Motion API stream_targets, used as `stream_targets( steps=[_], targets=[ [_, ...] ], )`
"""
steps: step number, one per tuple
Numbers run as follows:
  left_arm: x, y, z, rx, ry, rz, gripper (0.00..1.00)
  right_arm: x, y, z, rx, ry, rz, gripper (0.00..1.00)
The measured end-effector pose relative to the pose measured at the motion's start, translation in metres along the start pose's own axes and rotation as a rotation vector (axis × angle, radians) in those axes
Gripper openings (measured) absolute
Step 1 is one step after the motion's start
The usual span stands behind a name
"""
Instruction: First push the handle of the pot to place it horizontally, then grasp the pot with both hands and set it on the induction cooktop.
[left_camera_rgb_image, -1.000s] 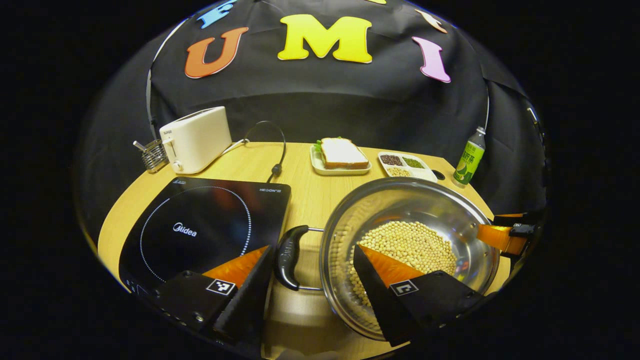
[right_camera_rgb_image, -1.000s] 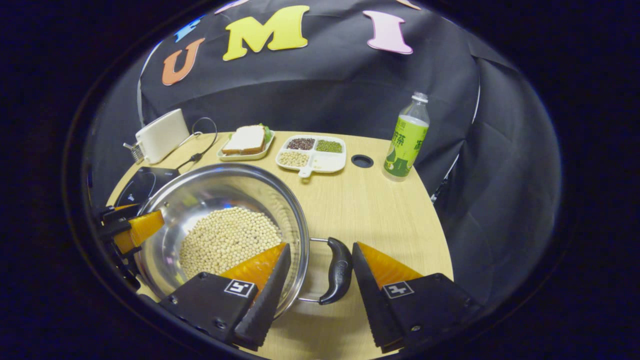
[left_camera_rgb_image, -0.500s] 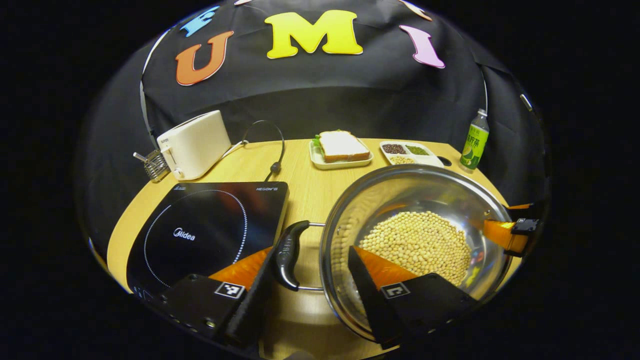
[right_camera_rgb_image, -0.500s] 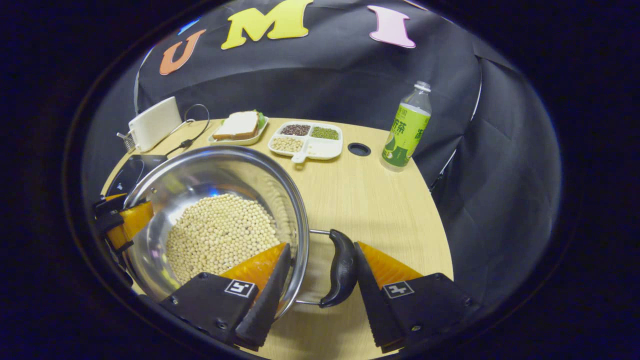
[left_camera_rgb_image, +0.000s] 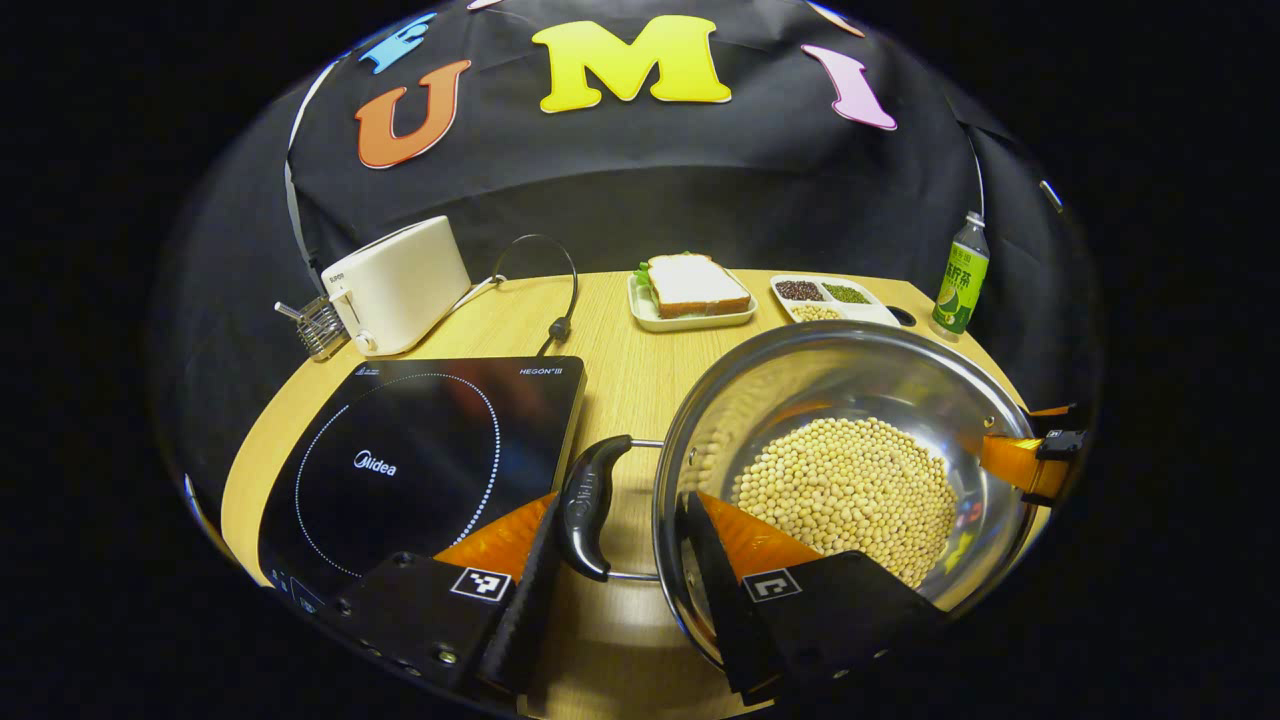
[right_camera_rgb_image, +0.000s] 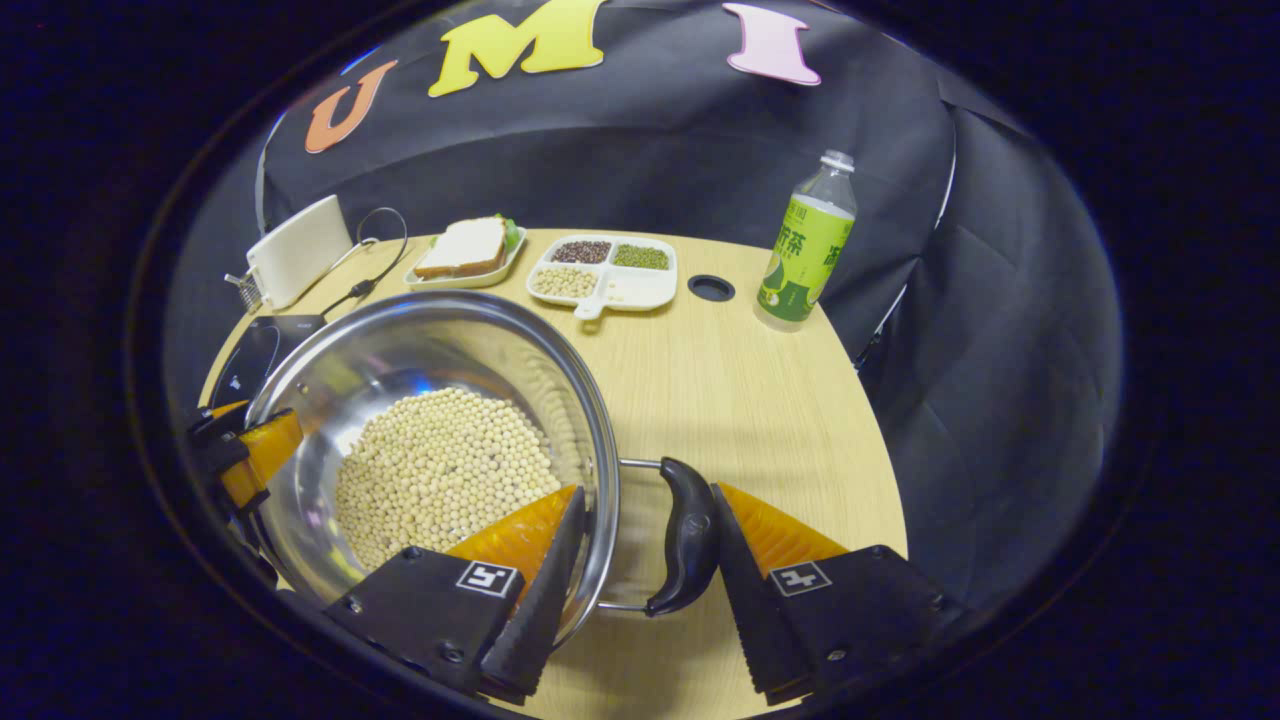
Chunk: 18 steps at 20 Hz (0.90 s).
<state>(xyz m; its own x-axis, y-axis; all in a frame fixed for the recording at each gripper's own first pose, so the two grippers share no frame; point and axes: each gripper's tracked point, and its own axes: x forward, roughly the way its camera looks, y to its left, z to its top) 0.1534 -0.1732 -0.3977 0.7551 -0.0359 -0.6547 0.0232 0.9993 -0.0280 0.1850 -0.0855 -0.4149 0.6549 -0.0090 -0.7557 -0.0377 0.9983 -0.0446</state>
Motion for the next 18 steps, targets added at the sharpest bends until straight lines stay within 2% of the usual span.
stream_targets(
  steps=[4,5,6,7,10,11,12,13,16,17,18],
  targets=[
    [0.000,0.001,0.000,-0.005,-0.005,-0.003,0.67,0.001,0.000,0.000,0.028,0.009,-0.005,0.72],
    [0.000,0.001,0.000,-0.005,-0.005,-0.004,0.77,0.001,0.000,-0.001,0.020,0.010,-0.001,0.73],
    [0.000,0.000,0.000,-0.008,-0.006,-0.008,0.54,-0.001,0.001,-0.001,0.021,0.013,0.000,0.69],
    [0.000,0.000,0.002,-0.007,-0.009,-0.006,0.64,0.004,-0.001,-0.001,0.015,0.015,0.007,0.67],
    [0.000,0.000,0.002,-0.014,-0.008,-0.004,0.60,-0.001,0.000,0.001,0.022,0.004,0.016,0.57],
    [0.000,0.001,0.003,-0.021,-0.008,-0.004,0.60,-0.001,0.001,0.002,0.035,-0.001,0.018,0.59],
    [-0.001,0.001,0.001,-0.020,-0.004,-0.005,0.69,-0.002,0.000,0.001,0.036,-0.011,0.026,0.55],
    [-0.001,0.001,0.001,-0.022,0.002,-0.007,0.59,-0.002,0.001,0.001,0.044,-0.012,0.033,0.55],
    [-0.005,0.002,0.004,-0.018,-0.012,-0.008,0.59,-0.008,0.001,0.004,0.055,-0.031,0.042,0.56],
    [-0.006,0.002,0.006,-0.015,-0.016,-0.008,0.59,-0.009,0.001,0.003,0.044,-0.026,0.042,0.53],
    [-0.007,0.003,0.007,-0.015,-0.010,-0.007,0.59,-0.012,0.000,0.005,0.043,-0.026,0.040,0.56]
  ],
)
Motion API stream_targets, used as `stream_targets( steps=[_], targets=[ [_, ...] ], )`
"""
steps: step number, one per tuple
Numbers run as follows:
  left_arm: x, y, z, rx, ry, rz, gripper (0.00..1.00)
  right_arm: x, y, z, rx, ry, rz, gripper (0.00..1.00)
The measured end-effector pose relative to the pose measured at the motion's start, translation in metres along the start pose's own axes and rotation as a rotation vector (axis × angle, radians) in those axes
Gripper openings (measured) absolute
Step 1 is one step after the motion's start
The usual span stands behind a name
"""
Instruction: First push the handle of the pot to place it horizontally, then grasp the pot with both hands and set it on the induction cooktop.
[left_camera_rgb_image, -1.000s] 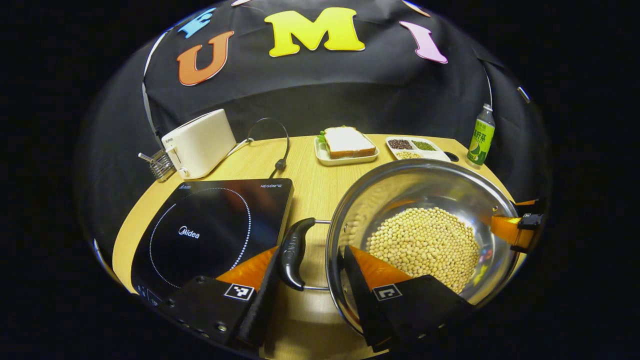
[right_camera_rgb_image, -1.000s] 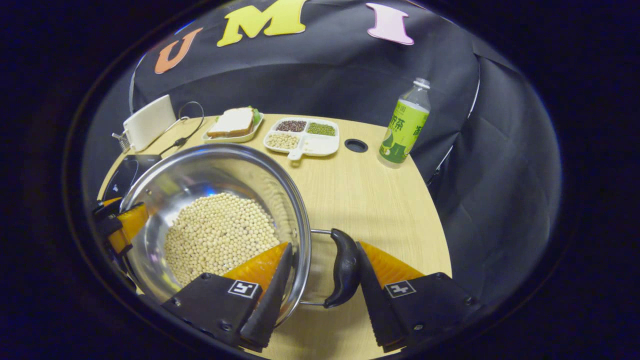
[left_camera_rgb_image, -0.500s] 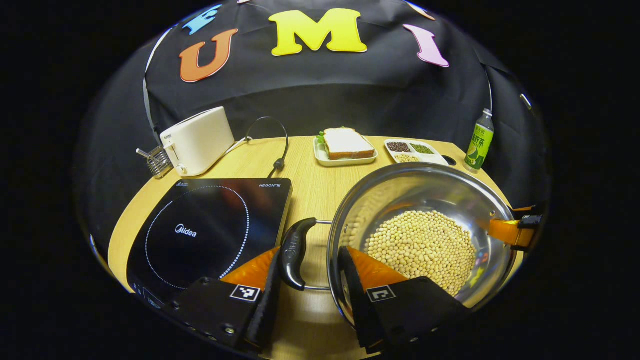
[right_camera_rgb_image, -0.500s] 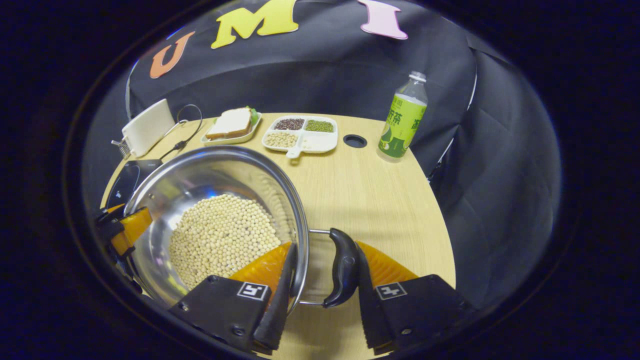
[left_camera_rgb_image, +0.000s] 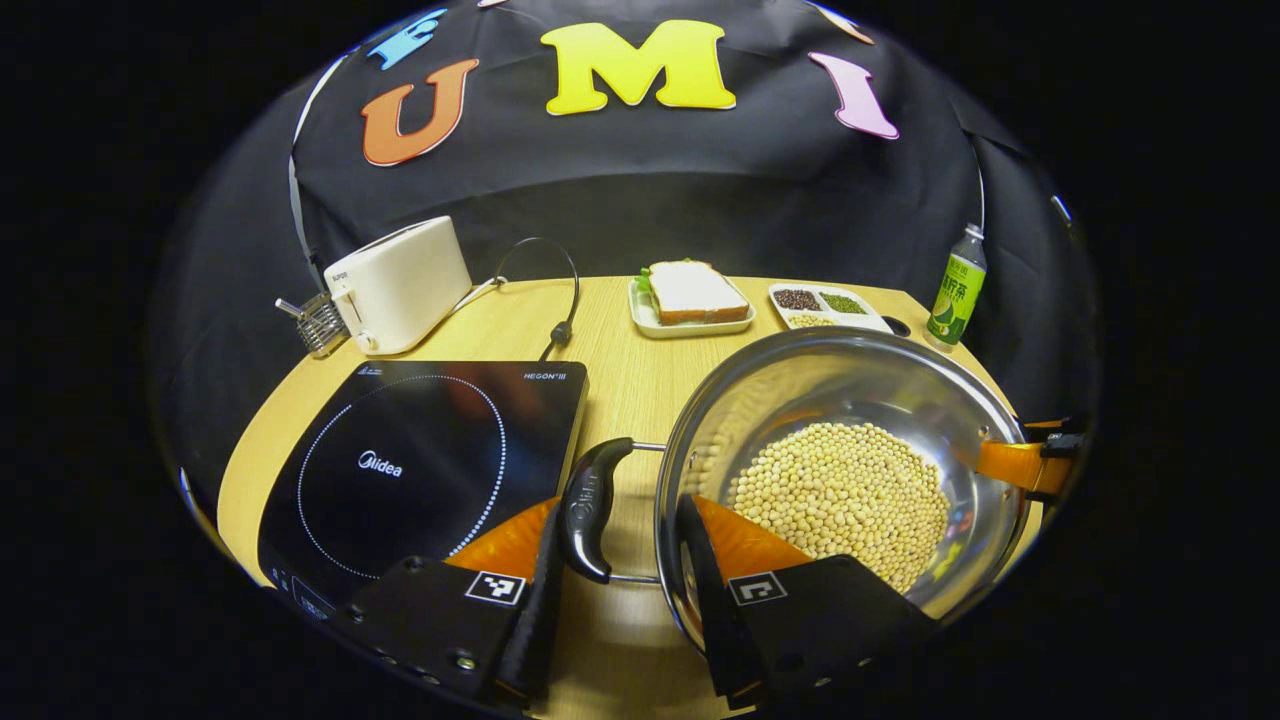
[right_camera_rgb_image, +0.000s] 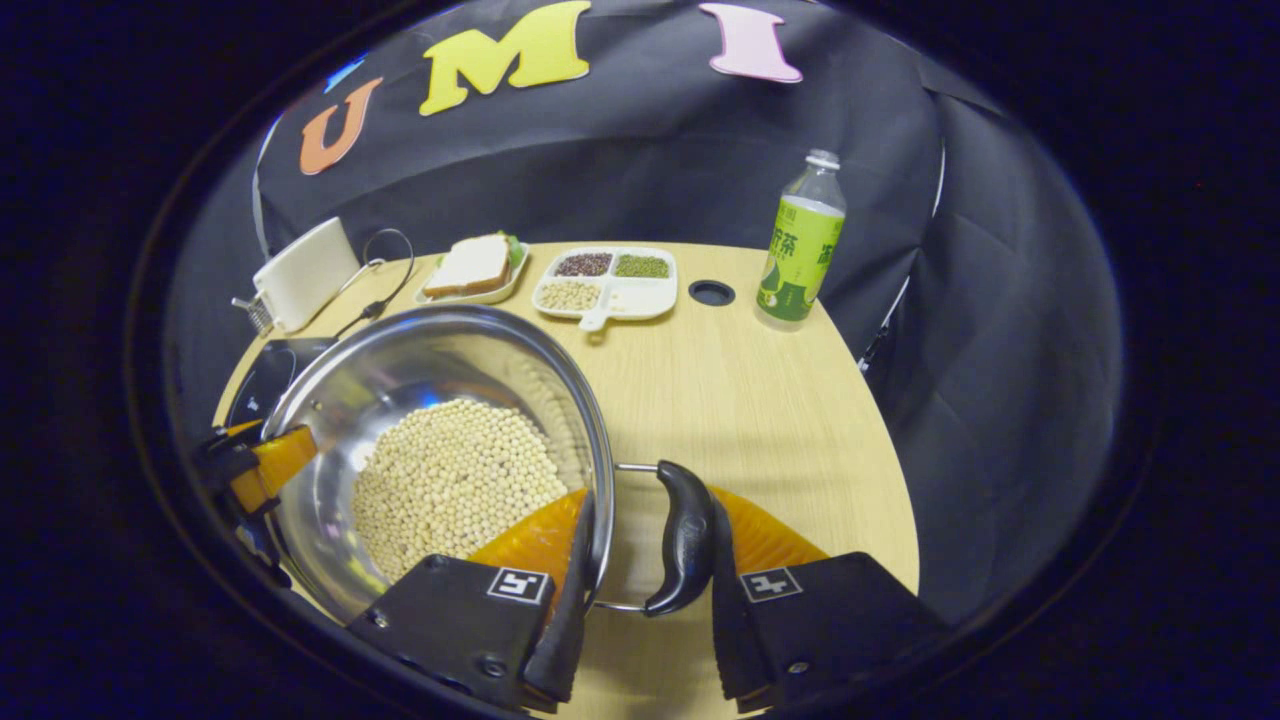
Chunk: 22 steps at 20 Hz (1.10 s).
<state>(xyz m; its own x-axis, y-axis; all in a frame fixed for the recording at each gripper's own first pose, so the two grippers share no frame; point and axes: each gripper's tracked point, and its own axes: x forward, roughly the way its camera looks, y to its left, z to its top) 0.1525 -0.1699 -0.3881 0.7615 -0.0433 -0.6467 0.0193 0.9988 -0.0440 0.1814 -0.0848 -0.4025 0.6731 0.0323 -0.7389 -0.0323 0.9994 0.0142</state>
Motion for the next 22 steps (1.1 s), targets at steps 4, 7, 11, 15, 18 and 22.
stream_targets(
  steps=[4,7,11,15,18,22],
  targets=[
    [-0.008,0.004,0.007,-0.017,0.001,-0.007,0.59,-0.012,0.005,0.007,-0.005,-0.010,-0.007,0.53],
    [-0.018,0.012,0.017,-0.014,-0.012,-0.009,0.59,-0.024,0.012,0.014,0.004,-0.018,-0.005,0.53],
    [-0.032,0.029,0.035,-0.010,-0.033,-0.009,0.59,-0.044,0.028,0.027,0.006,-0.034,-0.007,0.53],
    [-0.049,0.054,0.051,-0.013,-0.051,-0.006,0.59,-0.065,0.052,0.043,0.012,-0.068,-0.009,0.55],
    [-0.062,0.085,0.064,-0.011,-0.069,0.008,0.59,-0.080,0.082,0.050,0.021,-0.077,0.005,0.53],
    [-0.074,0.121,0.065,-0.029,-0.070,0.024,0.59,-0.091,0.118,0.055,0.014,-0.084,0.017,0.56]
  ],
)
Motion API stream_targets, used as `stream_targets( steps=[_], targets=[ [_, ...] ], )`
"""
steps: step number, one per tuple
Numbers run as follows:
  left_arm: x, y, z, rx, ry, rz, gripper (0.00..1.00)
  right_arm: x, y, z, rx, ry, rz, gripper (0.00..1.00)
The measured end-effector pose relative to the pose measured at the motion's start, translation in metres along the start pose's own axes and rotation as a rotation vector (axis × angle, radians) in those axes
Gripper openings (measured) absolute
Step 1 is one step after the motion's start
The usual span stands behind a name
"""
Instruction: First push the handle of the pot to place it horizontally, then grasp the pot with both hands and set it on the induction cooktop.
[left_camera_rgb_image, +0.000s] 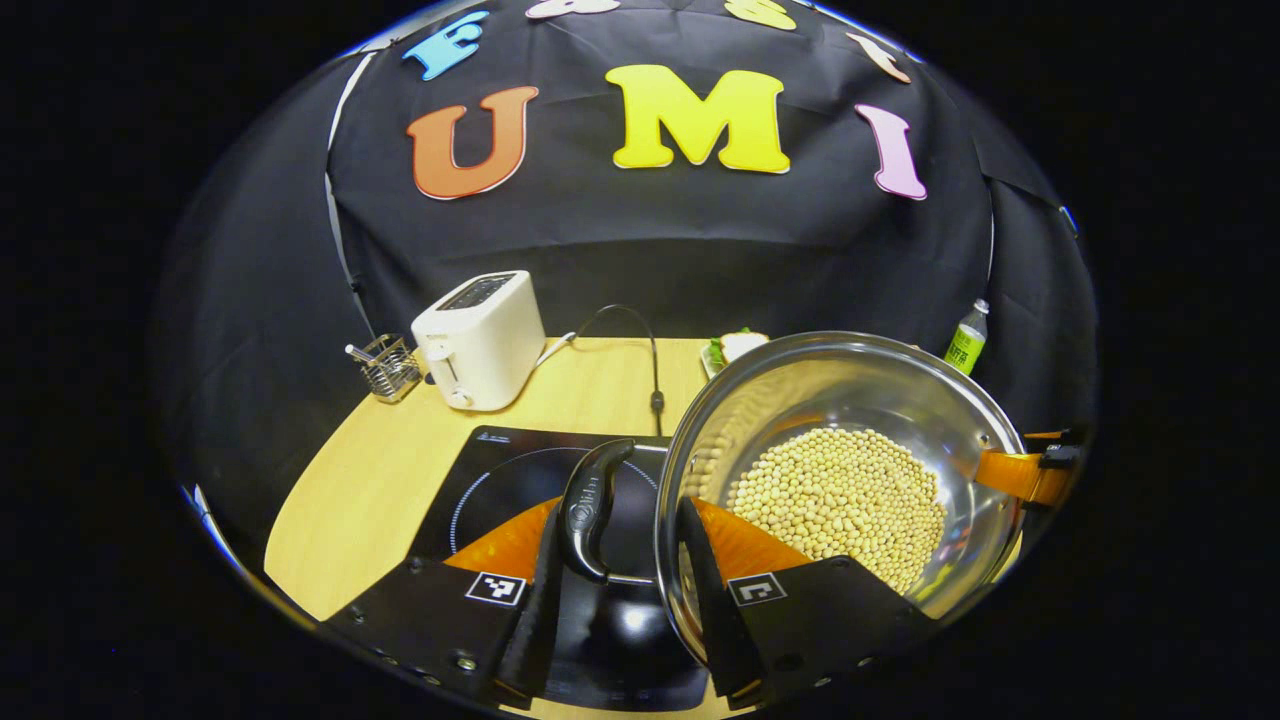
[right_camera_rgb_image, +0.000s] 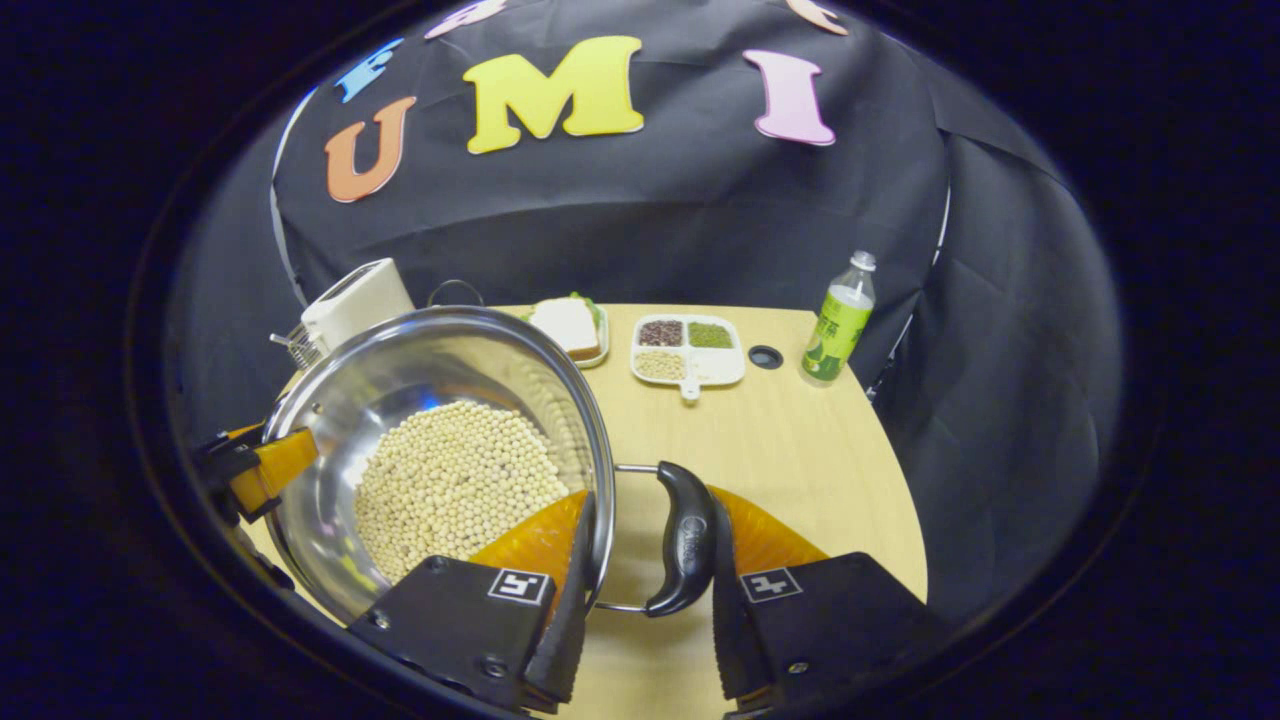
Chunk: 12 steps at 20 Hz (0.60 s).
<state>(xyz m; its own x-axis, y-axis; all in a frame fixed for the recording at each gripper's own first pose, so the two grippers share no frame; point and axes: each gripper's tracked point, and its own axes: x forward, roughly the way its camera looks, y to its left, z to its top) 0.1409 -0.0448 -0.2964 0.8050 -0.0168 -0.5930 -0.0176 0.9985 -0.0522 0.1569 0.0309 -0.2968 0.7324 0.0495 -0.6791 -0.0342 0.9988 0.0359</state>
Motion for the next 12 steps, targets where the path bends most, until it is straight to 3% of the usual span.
stream_targets(
  steps=[1,12],
  targets=[
    [-0.008,0.025,-0.001,-0.004,0.004,0.017,0.59,-0.004,0.027,0.000,-0.001,0.005,0.016,0.53],
    [-0.025,0.121,-0.003,-0.006,0.006,0.080,0.58,-0.007,0.128,-0.005,0.014,0.017,0.078,0.53]
  ],
)
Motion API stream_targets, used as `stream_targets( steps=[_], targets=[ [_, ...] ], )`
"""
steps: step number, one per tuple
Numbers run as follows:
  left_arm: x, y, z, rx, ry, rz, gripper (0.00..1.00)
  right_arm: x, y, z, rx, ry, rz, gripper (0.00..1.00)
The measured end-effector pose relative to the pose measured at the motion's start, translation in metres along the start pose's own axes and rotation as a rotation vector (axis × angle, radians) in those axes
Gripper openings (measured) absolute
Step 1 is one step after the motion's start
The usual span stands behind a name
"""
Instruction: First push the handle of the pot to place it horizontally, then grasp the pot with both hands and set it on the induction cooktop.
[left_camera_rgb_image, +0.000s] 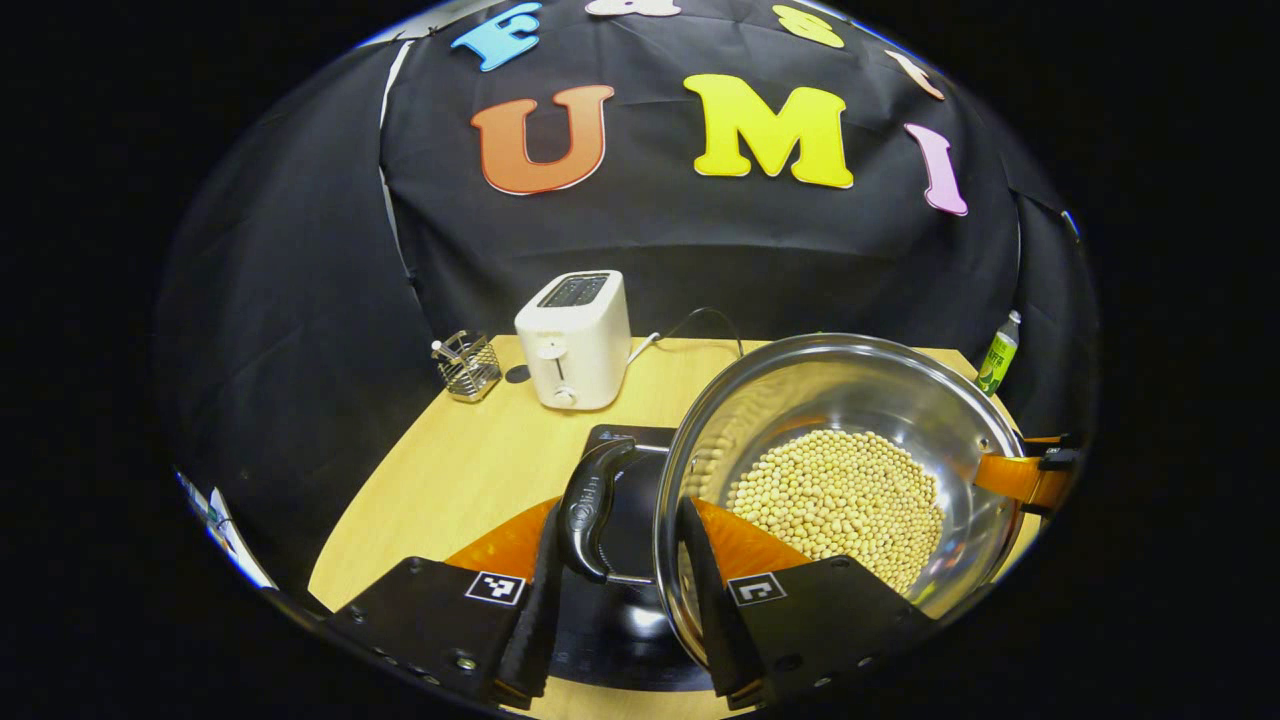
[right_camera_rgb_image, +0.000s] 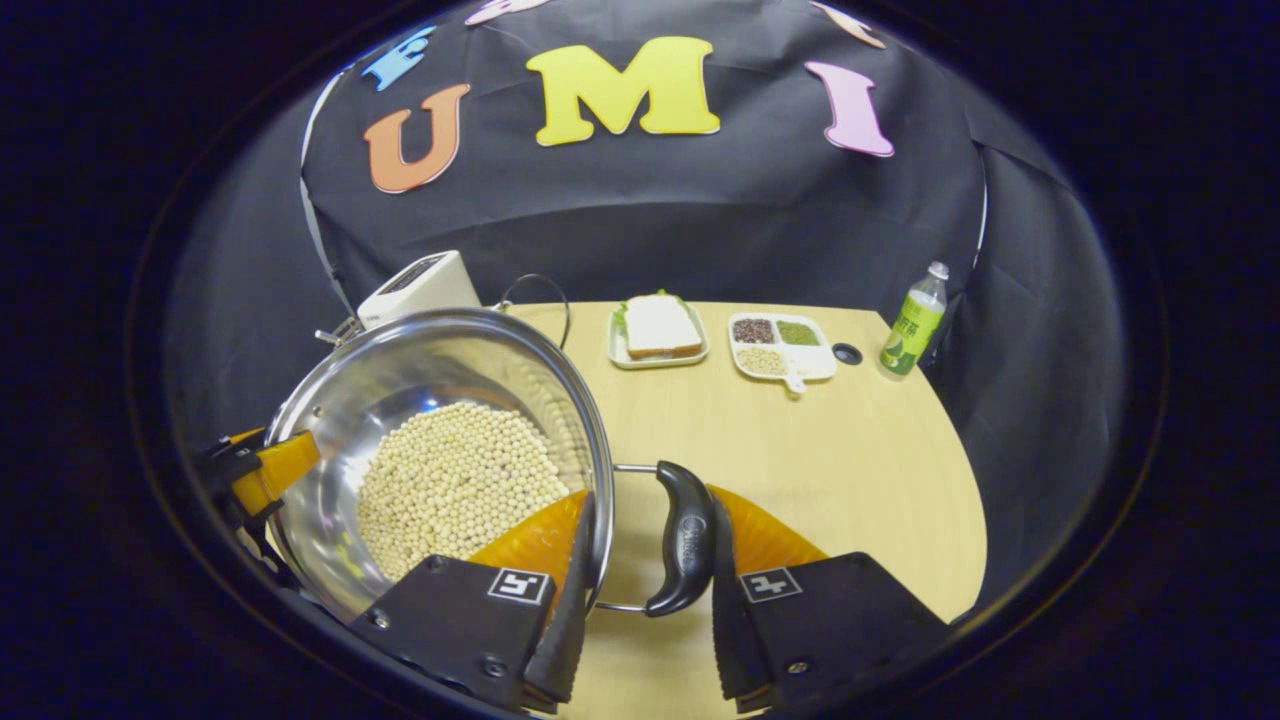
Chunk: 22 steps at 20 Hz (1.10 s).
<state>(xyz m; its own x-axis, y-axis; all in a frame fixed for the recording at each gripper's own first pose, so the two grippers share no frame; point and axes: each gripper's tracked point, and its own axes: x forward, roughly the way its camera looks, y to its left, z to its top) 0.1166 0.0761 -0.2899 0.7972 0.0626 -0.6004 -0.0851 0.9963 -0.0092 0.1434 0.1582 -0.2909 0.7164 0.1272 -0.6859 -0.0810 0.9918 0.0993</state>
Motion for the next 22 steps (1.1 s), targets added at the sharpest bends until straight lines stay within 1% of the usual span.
stream_targets(
  steps=[1,2,3,8,9,10,11,13,14,16,21,22],
  targets=[
    [0.001,0.007,0.000,0.002,0.001,0.003,0.59,0.001,0.007,-0.002,0.003,0.002,0.001,0.53],
    [0.002,0.014,-0.001,0.005,0.001,0.005,0.59,0.002,0.014,-0.004,0.010,0.006,0.002,0.56],
    [0.003,0.019,-0.002,0.009,0.004,0.007,0.59,0.004,0.021,-0.007,0.014,0.013,0.003,0.53],
    [0.021,0.045,-0.006,0.028,0.005,0.011,0.59,0.022,0.049,-0.011,0.034,0.025,0.006,0.53],
    [0.026,0.050,-0.007,0.031,0.007,0.012,0.59,0.026,0.055,-0.013,0.037,0.031,0.007,0.55],
    [0.033,0.053,-0.008,0.032,0.009,0.013,0.59,0.031,0.058,-0.015,0.043,0.032,0.006,0.53],
    [0.037,0.057,-0.011,0.032,0.013,0.013,0.59,0.035,0.062,-0.017,0.045,0.036,0.005,0.53],
    [0.046,0.061,-0.015,0.027,0.018,0.011,0.59,0.041,0.068,-0.019,0.042,0.036,0.000,0.53],
    [0.050,0.063,-0.017,0.029,0.019,0.007,0.59,0.043,0.069,-0.020,0.044,0.039,-0.002,0.55],
    [0.056,0.063,-0.020,0.030,0.020,-0.002,0.59,0.048,0.070,-0.023,0.050,0.044,-0.008,0.53],
    [0.073,0.064,-0.031,0.023,0.036,-0.012,0.58,0.062,0.073,-0.030,0.051,0.058,-0.016,0.53],
    [0.075,0.065,-0.032,0.022,0.036,-0.013,0.59,0.064,0.074,-0.031,0.050,0.061,-0.017,0.55]
  ],
)
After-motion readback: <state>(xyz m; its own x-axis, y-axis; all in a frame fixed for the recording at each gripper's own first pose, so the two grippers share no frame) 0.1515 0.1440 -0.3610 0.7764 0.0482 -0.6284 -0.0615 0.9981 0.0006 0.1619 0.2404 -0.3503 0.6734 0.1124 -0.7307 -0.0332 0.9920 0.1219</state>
